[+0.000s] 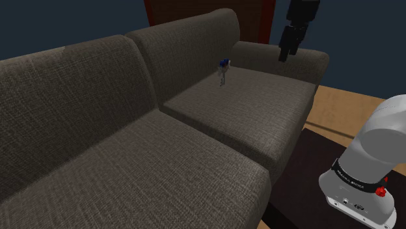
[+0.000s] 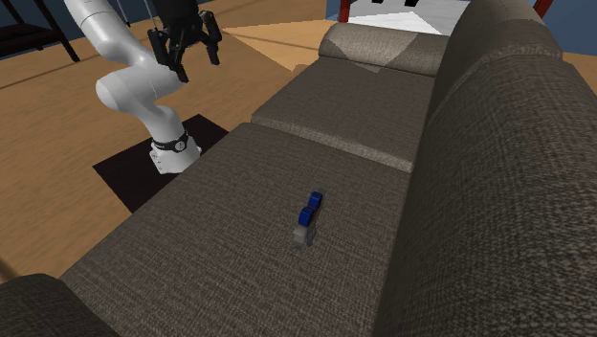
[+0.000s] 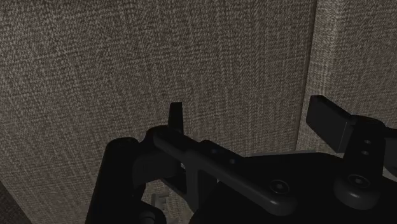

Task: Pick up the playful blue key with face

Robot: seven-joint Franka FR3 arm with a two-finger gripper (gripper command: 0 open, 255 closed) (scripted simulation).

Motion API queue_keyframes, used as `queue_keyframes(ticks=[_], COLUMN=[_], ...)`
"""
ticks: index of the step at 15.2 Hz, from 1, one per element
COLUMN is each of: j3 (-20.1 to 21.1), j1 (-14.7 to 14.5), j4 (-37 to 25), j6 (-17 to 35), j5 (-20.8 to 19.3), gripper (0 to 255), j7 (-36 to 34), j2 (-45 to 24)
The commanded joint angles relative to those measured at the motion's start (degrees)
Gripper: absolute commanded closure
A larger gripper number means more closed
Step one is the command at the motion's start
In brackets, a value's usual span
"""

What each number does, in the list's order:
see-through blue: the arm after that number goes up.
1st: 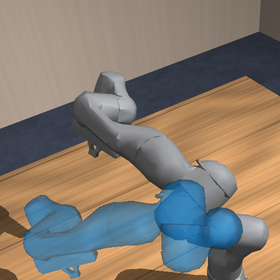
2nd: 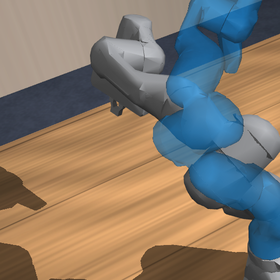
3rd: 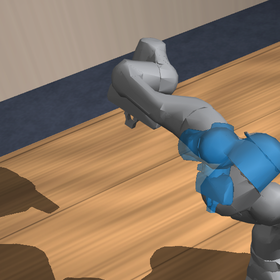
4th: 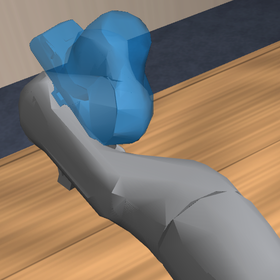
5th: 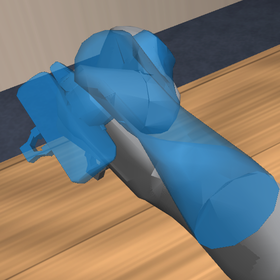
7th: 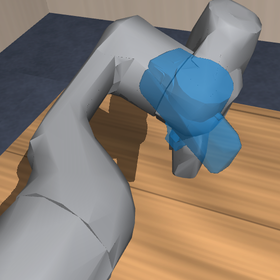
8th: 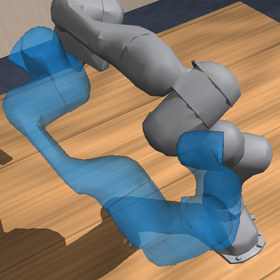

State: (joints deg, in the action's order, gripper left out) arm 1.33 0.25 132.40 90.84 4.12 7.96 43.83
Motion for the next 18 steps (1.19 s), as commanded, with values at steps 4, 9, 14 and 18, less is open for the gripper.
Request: queue_keyframes(ticks=[4, 9, 14, 18], j3=[3.6, 8.8, 12.8, 14.7], j1=[1.8, 5.2, 8.6, 10.7], j4=[-1.6, -6.4, -13.3, -20.1], j6=[4.4, 10.5, 14.9, 16.7], j5=[1.3, 1.5, -0.7, -4.0], gripper=[0, 0, 0, 0], j7=[-8.4, -22.3, -36.4, -47.7], j2=[-5.2, -15.2, -25.9, -34.8])
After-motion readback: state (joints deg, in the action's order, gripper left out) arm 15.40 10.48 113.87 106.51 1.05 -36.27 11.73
